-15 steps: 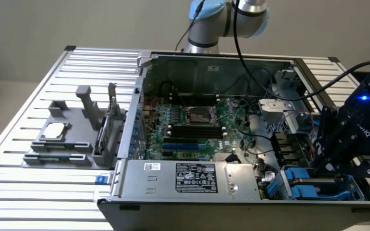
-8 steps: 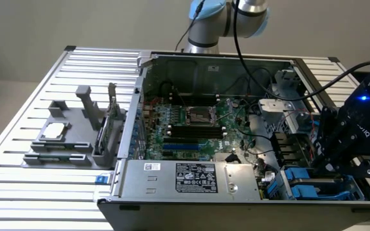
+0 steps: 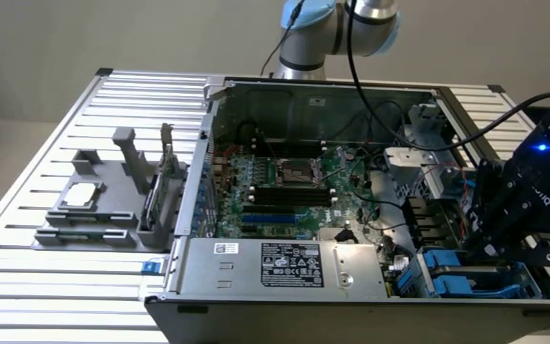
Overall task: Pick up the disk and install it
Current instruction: 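Insert the second disk wire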
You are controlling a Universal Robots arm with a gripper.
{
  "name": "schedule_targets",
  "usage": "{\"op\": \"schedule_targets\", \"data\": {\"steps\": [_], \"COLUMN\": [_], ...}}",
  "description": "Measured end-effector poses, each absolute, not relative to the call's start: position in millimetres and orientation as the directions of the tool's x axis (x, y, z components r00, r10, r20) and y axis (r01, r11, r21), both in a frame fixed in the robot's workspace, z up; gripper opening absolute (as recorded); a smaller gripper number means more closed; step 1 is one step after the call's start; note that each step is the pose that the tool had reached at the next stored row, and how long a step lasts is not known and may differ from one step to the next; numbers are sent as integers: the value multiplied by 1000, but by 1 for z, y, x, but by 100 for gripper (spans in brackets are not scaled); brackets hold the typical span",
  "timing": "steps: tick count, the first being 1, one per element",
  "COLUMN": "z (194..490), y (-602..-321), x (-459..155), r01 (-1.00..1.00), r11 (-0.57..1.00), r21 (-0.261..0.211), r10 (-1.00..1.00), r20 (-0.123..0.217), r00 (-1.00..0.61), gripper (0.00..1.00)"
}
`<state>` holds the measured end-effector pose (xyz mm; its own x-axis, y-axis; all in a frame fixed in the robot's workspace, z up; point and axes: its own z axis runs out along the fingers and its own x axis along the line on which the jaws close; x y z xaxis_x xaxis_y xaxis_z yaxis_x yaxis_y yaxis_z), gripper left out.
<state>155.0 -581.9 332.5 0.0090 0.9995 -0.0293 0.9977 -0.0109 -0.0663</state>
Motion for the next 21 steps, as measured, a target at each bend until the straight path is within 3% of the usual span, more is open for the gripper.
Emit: {"op": "schedule_targets", "data": {"steps": [4,5,7,8,19,20,21], "z": [332,334,337,340,367,369,371], "y": [-582,-582,-582,-582,-583,-583,-583], "x": [155,155,155,155,139,137,135], "r01": [998,998,998,998,998,998,998], "r11": [-11,-12,-12,-13,-12,-12,-12], "r21": [-66,-66,-66,-66,-67,-67,-67], "r10": [1000,1000,1000,1000,1000,1000,1000], "r20": [-24,-25,-23,-23,-11,-9,-8], "r00": [10,10,11,11,11,12,12], "gripper": [24,30,30,37,37,28,28]}}
